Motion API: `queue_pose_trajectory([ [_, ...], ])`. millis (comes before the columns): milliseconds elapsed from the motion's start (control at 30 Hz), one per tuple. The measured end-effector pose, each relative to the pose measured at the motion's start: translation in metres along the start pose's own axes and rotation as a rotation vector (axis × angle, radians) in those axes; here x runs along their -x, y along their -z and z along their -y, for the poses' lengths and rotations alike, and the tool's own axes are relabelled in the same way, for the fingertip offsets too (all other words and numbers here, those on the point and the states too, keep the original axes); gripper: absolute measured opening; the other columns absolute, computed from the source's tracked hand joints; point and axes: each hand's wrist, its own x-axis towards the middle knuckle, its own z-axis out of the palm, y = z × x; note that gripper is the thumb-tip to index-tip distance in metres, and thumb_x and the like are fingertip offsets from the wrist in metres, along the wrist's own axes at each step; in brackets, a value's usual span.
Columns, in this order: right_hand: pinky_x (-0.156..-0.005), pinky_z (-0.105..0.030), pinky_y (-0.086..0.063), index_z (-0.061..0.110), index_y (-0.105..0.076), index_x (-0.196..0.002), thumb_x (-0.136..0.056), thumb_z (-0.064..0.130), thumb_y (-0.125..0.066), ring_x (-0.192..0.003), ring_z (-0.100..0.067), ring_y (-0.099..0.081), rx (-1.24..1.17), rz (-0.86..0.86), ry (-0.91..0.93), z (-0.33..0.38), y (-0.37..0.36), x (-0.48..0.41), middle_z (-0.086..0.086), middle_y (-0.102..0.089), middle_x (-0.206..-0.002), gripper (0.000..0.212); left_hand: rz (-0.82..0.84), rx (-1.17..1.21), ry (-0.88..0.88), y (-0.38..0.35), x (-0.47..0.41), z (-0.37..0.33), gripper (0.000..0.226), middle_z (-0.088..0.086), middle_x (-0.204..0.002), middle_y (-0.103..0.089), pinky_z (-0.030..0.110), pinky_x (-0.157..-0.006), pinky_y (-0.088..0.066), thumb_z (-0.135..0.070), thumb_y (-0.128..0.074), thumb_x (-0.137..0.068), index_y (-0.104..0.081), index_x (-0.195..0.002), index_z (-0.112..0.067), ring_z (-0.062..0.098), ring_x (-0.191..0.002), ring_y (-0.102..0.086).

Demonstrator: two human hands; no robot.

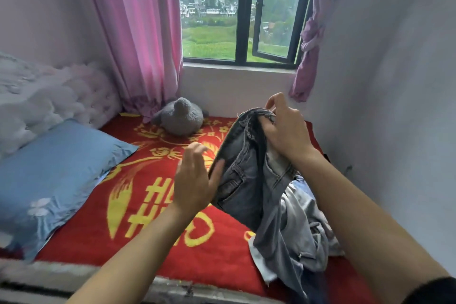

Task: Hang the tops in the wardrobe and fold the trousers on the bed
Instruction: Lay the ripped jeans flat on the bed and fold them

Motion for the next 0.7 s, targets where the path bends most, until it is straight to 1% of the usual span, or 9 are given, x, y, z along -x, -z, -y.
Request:
queue_pose_trajectory([
  [67, -0.062, -0.035, -0.046, 0.021, -0.046, -0.102, -0.091, 0.026, -0.062, -0.068, -0.03, -0.06, -0.022, -0.018, -0.032, 0.003, 0.001, -0.004, -0.008, -0.066, -0.077, 0.021, 0.103, -0.134, -0.157, -0.001, 0.005, 0.002, 0.063, 0.012, -0.128, -0.05, 0.043, -0.088, -0.045, -0.067, -0.056, -0.086, -0.05, -0.12, -0.014, 0.03, -0.115, -0.052],
  [100, -0.062, -0.034, -0.045, 0.021, -0.048, -0.101, -0.09, 0.026, -0.064, -0.068, -0.03, -0.061, -0.02, -0.031, -0.037, 0.003, 0.002, -0.006, -0.008, -0.067, -0.077, 0.02, 0.167, -0.201, -0.196, -0.002, 0.005, 0.005, 0.064, 0.013, -0.128, -0.051, 0.044, -0.085, -0.047, -0.068, -0.059, -0.083, -0.053, -0.119, -0.016, 0.031, -0.113, -0.053],
  [167, -0.063, -0.03, -0.042, 0.022, -0.051, -0.099, -0.088, 0.028, -0.067, -0.065, -0.026, -0.06, -0.013, -0.05, -0.031, 0.002, 0.005, -0.009, -0.006, -0.068, -0.074, 0.02, 0.209, -0.264, -0.241, -0.001, -0.001, 0.015, 0.045, 0.015, -0.12, -0.058, 0.045, -0.072, -0.052, -0.041, -0.073, -0.083, -0.06, -0.116, -0.015, 0.035, -0.095, -0.062],
  [233, -0.063, -0.028, -0.038, 0.024, -0.052, -0.099, -0.087, 0.032, -0.07, -0.061, -0.023, -0.057, 0.024, -0.052, -0.005, 0.0, 0.01, -0.011, -0.004, -0.067, -0.071, 0.024, 0.219, -0.271, -0.246, 0.005, -0.011, 0.024, 0.042, 0.014, -0.11, -0.063, 0.042, -0.06, -0.054, -0.011, -0.079, -0.074, -0.065, -0.113, -0.013, 0.035, -0.078, -0.065],
  [367, -0.059, -0.032, -0.04, 0.026, -0.045, -0.104, -0.086, 0.045, -0.072, -0.065, -0.03, -0.065, 0.375, -0.011, 0.182, -0.006, 0.019, -0.015, -0.002, -0.069, -0.076, 0.037, 0.287, -0.321, -0.23, 0.024, -0.034, 0.038, 0.033, 0.015, -0.109, -0.063, 0.044, -0.062, -0.054, 0.0, -0.072, -0.073, -0.064, -0.104, -0.008, 0.038, -0.081, -0.063],
  [433, -0.056, -0.031, -0.037, 0.023, -0.048, -0.1, -0.084, 0.053, -0.069, -0.065, -0.031, -0.067, 0.543, 0.04, 0.265, -0.009, 0.025, -0.02, -0.003, -0.07, -0.076, 0.04, 0.267, -0.438, -0.199, 0.039, -0.054, 0.043, 0.027, 0.014, -0.087, -0.063, 0.043, -0.054, -0.05, 0.004, -0.071, -0.071, -0.059, -0.092, -0.007, 0.037, -0.073, -0.059],
  [500, -0.053, -0.03, -0.037, 0.02, -0.046, -0.088, -0.084, 0.065, -0.06, -0.063, -0.031, -0.067, 0.67, 0.105, 0.31, -0.008, 0.03, -0.023, -0.003, -0.069, -0.073, 0.047, 0.229, -0.566, -0.205, 0.058, -0.081, 0.047, 0.024, 0.013, -0.071, -0.06, 0.041, -0.052, -0.047, 0.003, -0.071, -0.07, -0.056, -0.085, -0.007, 0.036, -0.067, -0.057],
  [600, -0.05, -0.028, -0.034, 0.019, -0.04, -0.077, -0.081, 0.079, -0.043, -0.061, -0.03, -0.066, 0.765, 0.085, 0.325, 0.002, 0.039, -0.032, -0.002, -0.065, -0.068, 0.06, 0.145, -0.702, -0.228, 0.089, -0.125, 0.049, 0.017, 0.013, -0.071, -0.061, 0.042, -0.061, -0.045, 0.0, -0.065, -0.075, -0.055, -0.088, -0.007, 0.035, -0.068, -0.059],
  [700, -0.048, -0.03, -0.038, 0.014, -0.049, -0.08, -0.088, 0.071, -0.044, -0.054, -0.031, -0.063, 0.736, -0.081, 0.406, 0.022, 0.052, -0.048, -0.007, -0.063, -0.066, 0.058, 0.043, -0.684, -0.231, 0.122, -0.163, 0.053, 0.019, 0.024, -0.077, -0.061, 0.048, -0.066, -0.046, 0.006, -0.058, -0.078, -0.053, -0.096, 0.002, 0.039, -0.071, -0.06],
])
